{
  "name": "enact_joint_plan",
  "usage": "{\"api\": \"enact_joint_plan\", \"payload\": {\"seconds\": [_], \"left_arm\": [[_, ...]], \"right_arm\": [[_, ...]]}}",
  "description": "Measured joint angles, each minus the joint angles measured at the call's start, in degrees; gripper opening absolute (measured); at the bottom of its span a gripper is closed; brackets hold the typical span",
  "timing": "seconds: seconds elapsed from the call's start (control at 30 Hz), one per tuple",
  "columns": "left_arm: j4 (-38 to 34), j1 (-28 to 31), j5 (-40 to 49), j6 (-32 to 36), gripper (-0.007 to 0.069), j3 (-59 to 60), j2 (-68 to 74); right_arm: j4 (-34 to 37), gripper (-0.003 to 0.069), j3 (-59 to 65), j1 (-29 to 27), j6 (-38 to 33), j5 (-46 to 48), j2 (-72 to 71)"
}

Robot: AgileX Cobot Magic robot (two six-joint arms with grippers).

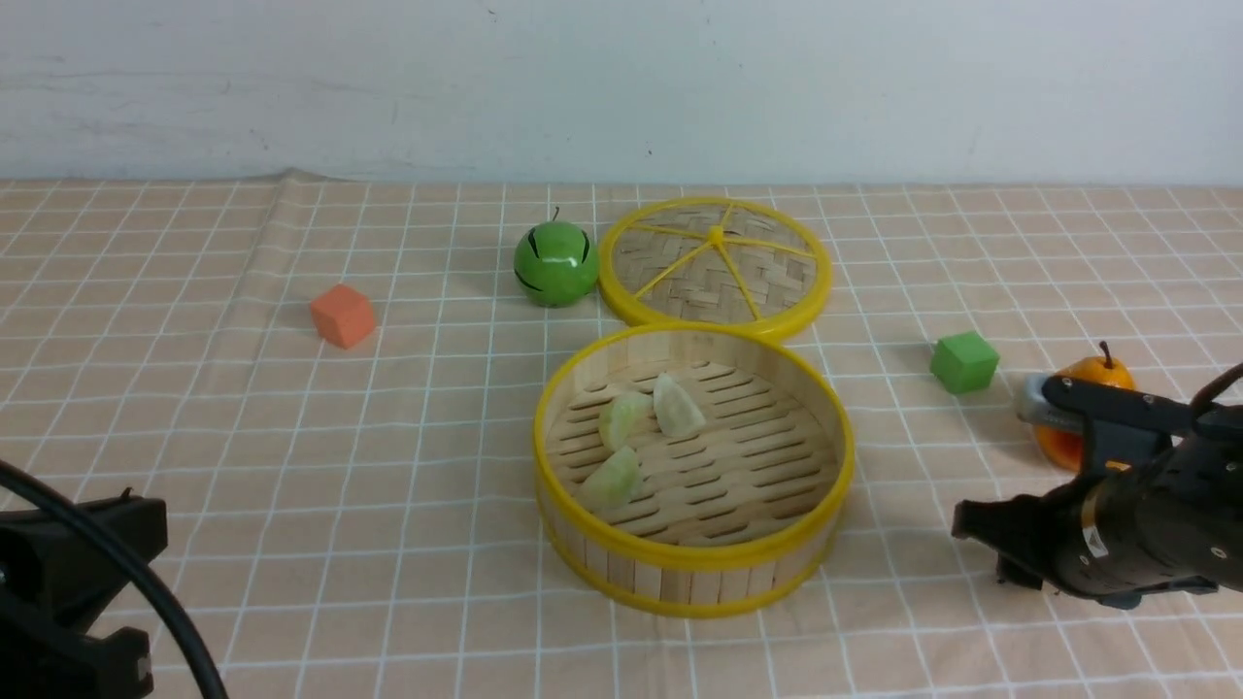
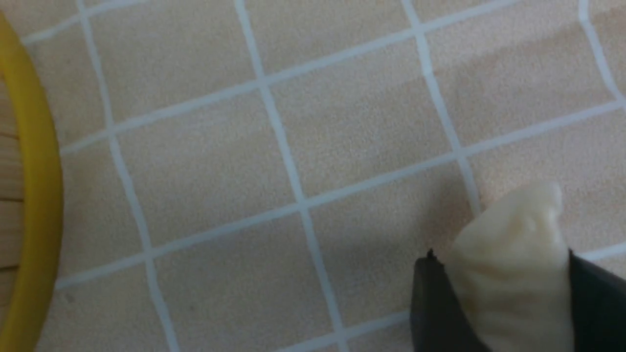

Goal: Put the dumplings into the steamer on the table with the brown tablecloth.
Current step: 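Place the dumpling in the bamboo steamer basket with the right gripper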

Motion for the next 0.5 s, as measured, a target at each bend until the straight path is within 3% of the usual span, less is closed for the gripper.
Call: {"api": "enact_joint_plan", "payload": {"seconds": [0.27,0.5], "left_arm": [[0.36,0.00,-0.08,0.00,0.0029,0.00,0.00],[0.90,0.00,-2.26,0.00,0.0038,0.00,0.00]], "right_arm": [[-2.69,0.0295,0.35,1.51,-1.92,-0.29,-5.43],[-4.64,0.0295,-5.51,12.05,-3.74,-5.14,-13.92]]}}
